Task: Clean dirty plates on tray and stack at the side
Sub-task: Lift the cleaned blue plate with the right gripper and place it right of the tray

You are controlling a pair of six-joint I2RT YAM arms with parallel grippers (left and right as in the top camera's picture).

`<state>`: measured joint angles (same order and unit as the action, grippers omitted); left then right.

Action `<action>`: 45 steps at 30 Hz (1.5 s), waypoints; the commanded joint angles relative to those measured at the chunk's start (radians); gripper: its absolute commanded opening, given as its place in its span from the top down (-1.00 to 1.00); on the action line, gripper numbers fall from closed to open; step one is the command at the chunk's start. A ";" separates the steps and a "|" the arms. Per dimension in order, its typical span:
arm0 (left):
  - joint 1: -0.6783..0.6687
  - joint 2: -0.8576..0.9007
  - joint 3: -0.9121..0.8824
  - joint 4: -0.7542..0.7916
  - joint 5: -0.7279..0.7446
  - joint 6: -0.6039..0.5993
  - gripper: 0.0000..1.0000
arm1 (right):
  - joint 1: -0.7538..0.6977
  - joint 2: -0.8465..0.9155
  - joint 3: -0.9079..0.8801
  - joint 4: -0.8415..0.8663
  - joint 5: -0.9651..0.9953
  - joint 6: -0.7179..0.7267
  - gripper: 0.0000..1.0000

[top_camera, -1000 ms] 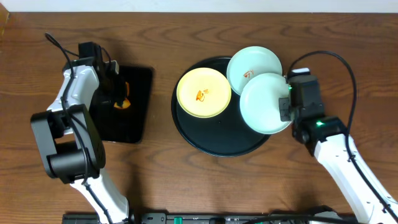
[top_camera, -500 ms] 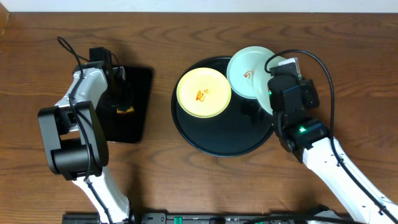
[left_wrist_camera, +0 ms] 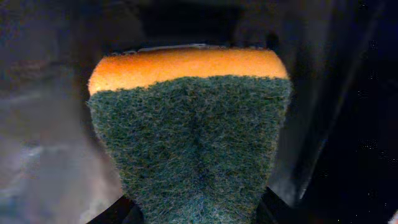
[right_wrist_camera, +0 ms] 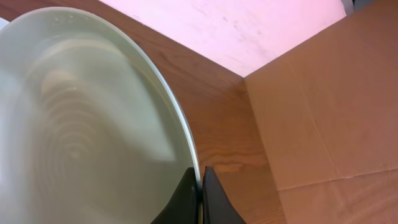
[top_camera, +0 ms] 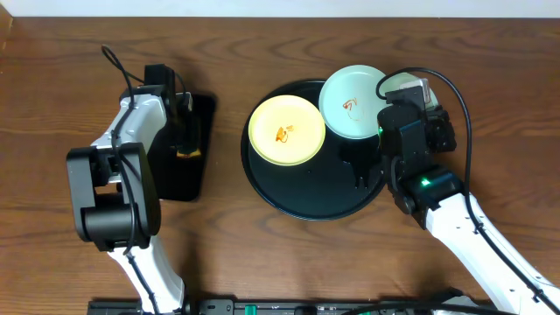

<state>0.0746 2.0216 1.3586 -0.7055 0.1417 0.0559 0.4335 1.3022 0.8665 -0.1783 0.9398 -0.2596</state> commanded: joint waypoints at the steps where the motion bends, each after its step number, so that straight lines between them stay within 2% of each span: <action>1: -0.027 0.005 -0.020 0.007 0.003 -0.009 0.13 | 0.013 -0.014 0.021 0.007 0.032 -0.010 0.98; 11: -0.112 0.005 -0.020 0.064 0.003 -0.028 0.07 | 0.013 -0.014 0.021 -0.007 0.032 -0.005 0.98; 21: -0.150 0.005 -0.020 0.109 0.003 -0.044 0.07 | 0.013 -0.014 0.021 -0.080 0.020 0.103 0.98; 25: -0.152 0.005 -0.020 0.134 0.006 -0.084 0.06 | 0.013 -0.014 0.021 -0.080 0.021 0.102 0.98; 30: -0.155 0.005 -0.020 0.164 0.061 -0.086 0.06 | 0.013 -0.014 0.021 -0.080 0.021 0.102 0.98; 45: -0.198 0.005 -0.020 0.184 0.059 -0.091 0.06 | 0.013 -0.014 0.021 -0.080 0.021 0.102 0.98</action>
<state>-0.1188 2.0220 1.3495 -0.5251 0.1783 -0.0265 0.4335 1.3022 0.8669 -0.2615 0.9421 -0.1837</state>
